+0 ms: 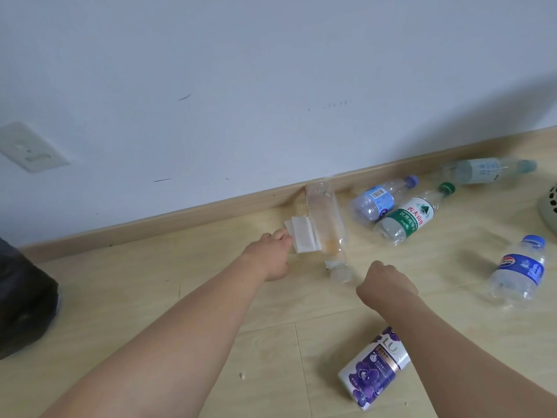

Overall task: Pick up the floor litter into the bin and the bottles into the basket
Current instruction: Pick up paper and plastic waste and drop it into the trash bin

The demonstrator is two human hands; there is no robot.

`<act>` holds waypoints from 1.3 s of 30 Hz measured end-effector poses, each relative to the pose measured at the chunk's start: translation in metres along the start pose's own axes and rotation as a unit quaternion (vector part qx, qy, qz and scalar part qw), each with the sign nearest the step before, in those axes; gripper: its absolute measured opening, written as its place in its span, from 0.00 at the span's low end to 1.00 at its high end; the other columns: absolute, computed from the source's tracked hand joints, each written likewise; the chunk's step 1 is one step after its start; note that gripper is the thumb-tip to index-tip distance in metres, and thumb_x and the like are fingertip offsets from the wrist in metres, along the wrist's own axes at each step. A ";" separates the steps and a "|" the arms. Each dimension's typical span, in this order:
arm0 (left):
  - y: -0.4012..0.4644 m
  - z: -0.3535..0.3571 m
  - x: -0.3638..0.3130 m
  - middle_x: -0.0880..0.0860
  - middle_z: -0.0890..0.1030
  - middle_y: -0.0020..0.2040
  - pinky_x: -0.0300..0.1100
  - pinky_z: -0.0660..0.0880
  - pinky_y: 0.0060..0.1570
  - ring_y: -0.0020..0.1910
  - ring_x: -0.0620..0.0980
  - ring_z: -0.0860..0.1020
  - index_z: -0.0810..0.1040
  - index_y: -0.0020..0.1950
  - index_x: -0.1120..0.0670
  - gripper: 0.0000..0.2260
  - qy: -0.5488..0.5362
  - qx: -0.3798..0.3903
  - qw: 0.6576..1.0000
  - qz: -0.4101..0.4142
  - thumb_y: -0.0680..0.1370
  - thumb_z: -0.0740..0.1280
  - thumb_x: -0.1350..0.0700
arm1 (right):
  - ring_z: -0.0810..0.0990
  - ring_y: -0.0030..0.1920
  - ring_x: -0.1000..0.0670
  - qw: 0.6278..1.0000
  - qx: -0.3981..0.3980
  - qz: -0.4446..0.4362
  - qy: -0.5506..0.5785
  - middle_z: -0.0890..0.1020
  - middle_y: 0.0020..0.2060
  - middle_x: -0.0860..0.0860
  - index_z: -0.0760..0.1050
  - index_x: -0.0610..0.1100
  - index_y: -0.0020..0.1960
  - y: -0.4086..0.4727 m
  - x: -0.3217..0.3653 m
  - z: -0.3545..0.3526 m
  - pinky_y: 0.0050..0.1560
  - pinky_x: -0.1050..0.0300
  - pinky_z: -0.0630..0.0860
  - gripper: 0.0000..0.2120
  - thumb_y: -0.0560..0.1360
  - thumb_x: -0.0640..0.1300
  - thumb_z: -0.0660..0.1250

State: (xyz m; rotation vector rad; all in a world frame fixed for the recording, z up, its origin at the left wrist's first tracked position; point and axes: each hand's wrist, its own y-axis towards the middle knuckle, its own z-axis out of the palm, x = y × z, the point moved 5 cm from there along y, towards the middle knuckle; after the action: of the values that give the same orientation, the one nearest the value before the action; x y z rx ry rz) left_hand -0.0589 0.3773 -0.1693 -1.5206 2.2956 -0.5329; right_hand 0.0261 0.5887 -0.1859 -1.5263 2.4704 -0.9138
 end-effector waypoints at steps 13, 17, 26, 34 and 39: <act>0.051 0.034 -0.023 0.57 0.59 0.73 0.48 0.57 0.73 0.73 0.58 0.58 0.63 0.73 0.55 0.25 0.057 -0.041 0.998 0.001 0.78 0.60 0.50 | 0.40 0.75 0.32 0.984 0.103 0.054 -0.137 0.30 0.74 0.37 0.27 0.44 0.75 0.015 -0.008 0.054 0.67 0.42 0.67 0.66 0.64 0.61 0.76; 0.060 0.030 -0.024 0.57 0.53 0.79 0.49 0.60 0.73 0.76 0.57 0.58 0.61 0.75 0.57 0.25 0.030 -0.027 0.999 0.005 0.80 0.60 0.51 | 0.42 0.75 0.30 0.980 0.121 0.072 -0.144 0.31 0.73 0.35 0.25 0.44 0.74 0.022 -0.002 0.051 0.70 0.42 0.64 0.67 0.64 0.58 0.78; 0.064 0.020 -0.019 0.56 0.76 0.57 0.48 0.73 0.45 0.54 0.59 0.78 0.70 0.61 0.56 0.11 0.106 -0.089 0.990 0.004 0.79 0.58 0.63 | 0.41 0.75 0.31 0.982 0.114 0.067 -0.132 0.30 0.73 0.37 0.25 0.48 0.74 0.027 -0.005 0.052 0.70 0.41 0.64 0.69 0.61 0.57 0.80; 0.035 0.029 0.001 0.59 0.78 0.59 0.47 0.73 0.49 0.57 0.60 0.77 0.73 0.63 0.56 0.12 0.051 -0.032 0.998 -0.022 0.80 0.57 0.58 | 0.42 0.75 0.30 0.980 0.122 0.079 -0.138 0.31 0.73 0.35 0.24 0.45 0.73 0.023 0.001 0.043 0.69 0.39 0.65 0.68 0.63 0.56 0.79; -0.009 0.021 0.040 0.58 0.78 0.55 0.45 0.71 0.45 0.52 0.59 0.77 0.75 0.54 0.57 0.10 -0.106 -0.026 0.991 -0.082 0.79 0.58 0.56 | 0.53 0.76 0.36 0.982 0.088 0.091 -0.140 0.40 0.77 0.38 0.34 0.45 0.78 0.014 -0.002 0.044 0.67 0.43 0.65 0.60 0.66 0.58 0.76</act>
State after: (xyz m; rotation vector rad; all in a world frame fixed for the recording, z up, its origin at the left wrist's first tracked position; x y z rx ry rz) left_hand -0.0572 0.3349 -0.1860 -1.7115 2.0514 -0.3369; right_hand 0.0330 0.5759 -0.2302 -1.2512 2.2224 -0.7999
